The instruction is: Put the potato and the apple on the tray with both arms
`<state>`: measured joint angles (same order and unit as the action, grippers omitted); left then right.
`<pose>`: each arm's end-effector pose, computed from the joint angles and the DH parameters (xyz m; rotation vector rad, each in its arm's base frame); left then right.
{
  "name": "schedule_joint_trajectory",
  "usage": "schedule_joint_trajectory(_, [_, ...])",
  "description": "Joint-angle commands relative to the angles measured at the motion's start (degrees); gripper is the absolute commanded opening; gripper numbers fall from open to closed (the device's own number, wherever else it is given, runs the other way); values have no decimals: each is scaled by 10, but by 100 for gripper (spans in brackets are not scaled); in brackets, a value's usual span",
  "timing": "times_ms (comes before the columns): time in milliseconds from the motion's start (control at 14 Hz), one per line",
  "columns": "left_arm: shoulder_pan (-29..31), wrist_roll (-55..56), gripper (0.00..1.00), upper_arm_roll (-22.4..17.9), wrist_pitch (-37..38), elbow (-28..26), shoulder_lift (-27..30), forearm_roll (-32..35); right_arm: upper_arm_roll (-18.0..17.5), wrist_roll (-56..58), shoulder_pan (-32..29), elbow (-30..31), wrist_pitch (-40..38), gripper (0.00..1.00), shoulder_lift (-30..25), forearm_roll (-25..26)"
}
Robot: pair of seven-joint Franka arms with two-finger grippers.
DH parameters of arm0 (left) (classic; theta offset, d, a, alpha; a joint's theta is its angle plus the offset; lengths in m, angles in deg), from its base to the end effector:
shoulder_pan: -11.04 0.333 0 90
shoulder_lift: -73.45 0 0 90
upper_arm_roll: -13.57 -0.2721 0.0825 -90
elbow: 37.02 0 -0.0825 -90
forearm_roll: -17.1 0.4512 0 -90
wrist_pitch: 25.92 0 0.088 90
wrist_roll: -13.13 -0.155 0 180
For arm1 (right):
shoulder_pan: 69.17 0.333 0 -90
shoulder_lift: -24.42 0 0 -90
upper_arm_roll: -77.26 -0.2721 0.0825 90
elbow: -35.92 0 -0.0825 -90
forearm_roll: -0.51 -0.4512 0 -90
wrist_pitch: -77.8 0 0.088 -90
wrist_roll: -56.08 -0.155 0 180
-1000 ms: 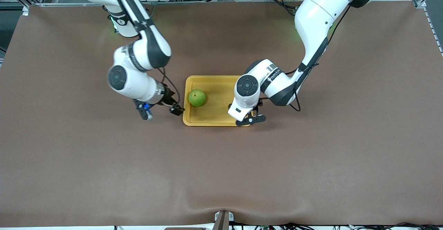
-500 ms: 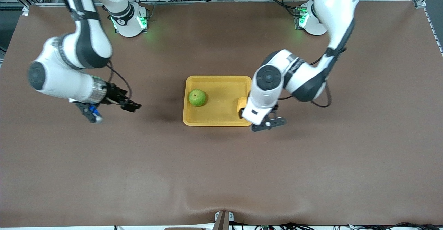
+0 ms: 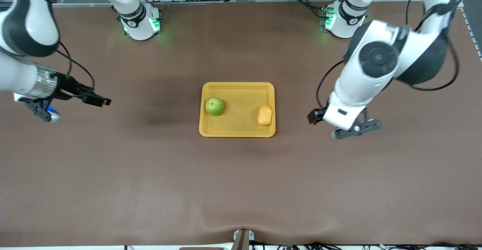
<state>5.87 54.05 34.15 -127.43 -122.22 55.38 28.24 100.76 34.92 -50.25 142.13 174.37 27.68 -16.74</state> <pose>0.6525 -0.2651 0.3977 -3.0457 -0.3682 -0.0552 0.6055 -0.0046 0.3646 -2.7849 0.7395 0.3708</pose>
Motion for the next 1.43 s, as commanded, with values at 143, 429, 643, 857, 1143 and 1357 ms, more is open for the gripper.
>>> schedule_joint_trajectory(143, [81, -81, 100, 5, 49, -15, 82, -13, -99, 104, -130, -69, -50, 100, -4, 53])
schedule_joint_trajectory(429, [128, -134, 100, 3, 97, -16, 125, -33, -206, 167, -224, -108, -65, 100, -18, 120])
schedule_joint_trajectory(643, [146, -200, 100, -5, 99, -15, 140, -31, -212, 230, -233, -142, -65, 100, -25, 138])
schedule_joint_trajectory(857, [154, -274, 100, -36, 100, -20, 163, -39, -210, 258, -229, -161, -73, 100, -28, 139])
schedule_joint_trajectory(1143, [101, -309, 100, -106, 134, -31, 191, -58, -215, 253, -223, -154, -106, 100, -62, 159])
schedule_joint_trajectory(1357, [43, -321, 100, -171, 137, -58, 218, -58, -226, 239, -222, -153, -122, 100, -77, 159])
